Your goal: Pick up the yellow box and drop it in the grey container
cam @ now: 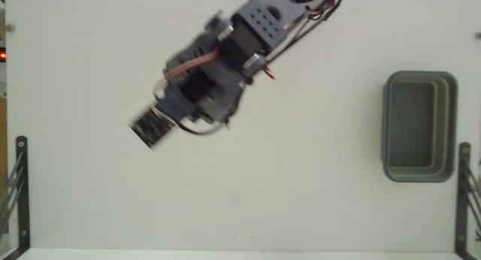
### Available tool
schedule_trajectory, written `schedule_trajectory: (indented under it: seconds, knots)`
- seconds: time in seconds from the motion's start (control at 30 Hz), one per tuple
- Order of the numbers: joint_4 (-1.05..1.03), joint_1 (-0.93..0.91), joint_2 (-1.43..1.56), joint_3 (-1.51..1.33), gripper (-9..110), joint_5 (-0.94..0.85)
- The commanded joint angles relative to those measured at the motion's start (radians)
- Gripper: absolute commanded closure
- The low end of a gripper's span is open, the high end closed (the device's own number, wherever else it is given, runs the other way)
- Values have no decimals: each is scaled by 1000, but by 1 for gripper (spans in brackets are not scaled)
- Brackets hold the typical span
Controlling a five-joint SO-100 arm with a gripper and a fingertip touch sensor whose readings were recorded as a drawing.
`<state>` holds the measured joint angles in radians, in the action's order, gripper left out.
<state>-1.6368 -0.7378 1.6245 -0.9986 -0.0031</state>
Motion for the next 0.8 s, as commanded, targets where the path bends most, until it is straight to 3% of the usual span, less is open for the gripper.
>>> schedule_trajectory:
  seconds: [0.0,0.77]
  knots:
    - [10,48,26,25,63,3]
    - [85,551,17,-41,63,3]
